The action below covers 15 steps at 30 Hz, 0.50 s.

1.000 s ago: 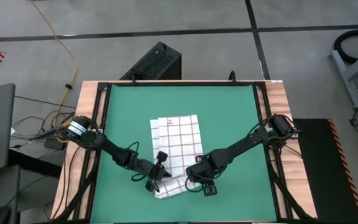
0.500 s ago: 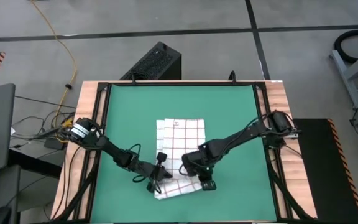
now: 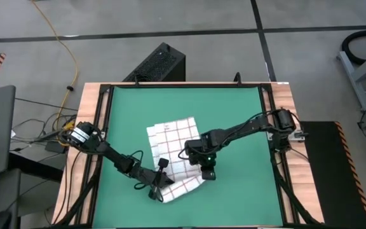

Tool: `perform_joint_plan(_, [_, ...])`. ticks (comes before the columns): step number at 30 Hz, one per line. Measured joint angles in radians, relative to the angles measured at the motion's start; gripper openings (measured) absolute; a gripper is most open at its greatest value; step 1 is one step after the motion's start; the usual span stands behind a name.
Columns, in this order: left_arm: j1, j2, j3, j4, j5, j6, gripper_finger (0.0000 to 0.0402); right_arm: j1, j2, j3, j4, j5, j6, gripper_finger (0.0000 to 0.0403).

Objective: Roll towel
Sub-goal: Roll the white towel

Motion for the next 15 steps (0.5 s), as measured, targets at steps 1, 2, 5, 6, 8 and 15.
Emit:
perform_joint_plan(1, [-0.003, 0.000, 0.000, 0.000, -0.003, 0.000, 0.0000, -0.006, 0.000, 0.000, 0.003, 0.000, -0.001, 0.0019])
perform_joint_plan(2, [-0.005, 0.000, 0.000, -0.001, -0.008, 0.000, 0.0000, -0.011, 0.000, 0.000, 0.002, 0.000, -0.002, 0.0019])
perform_joint_plan(5, [-0.008, 0.000, 0.000, -0.002, -0.010, -0.001, 0.0000, -0.025, 0.000, 0.000, -0.003, 0.010, -0.008, 0.0019])
perform_joint_plan(6, [-0.008, 0.000, 0.000, -0.003, -0.012, -0.003, 0.0000, -0.031, 0.000, 0.000, -0.002, 0.017, -0.010, 0.0019])
perform_joint_plan(8, [-0.008, 0.000, 0.000, -0.003, -0.012, -0.011, 0.0000, -0.043, 0.000, 0.000, -0.001, 0.024, -0.019, 0.0019])
perform_joint_plan(15, [-0.009, 0.000, 0.000, -0.004, -0.011, -0.020, 0.0000, -0.057, 0.000, 0.000, 0.002, 0.051, -0.034, 0.0019])
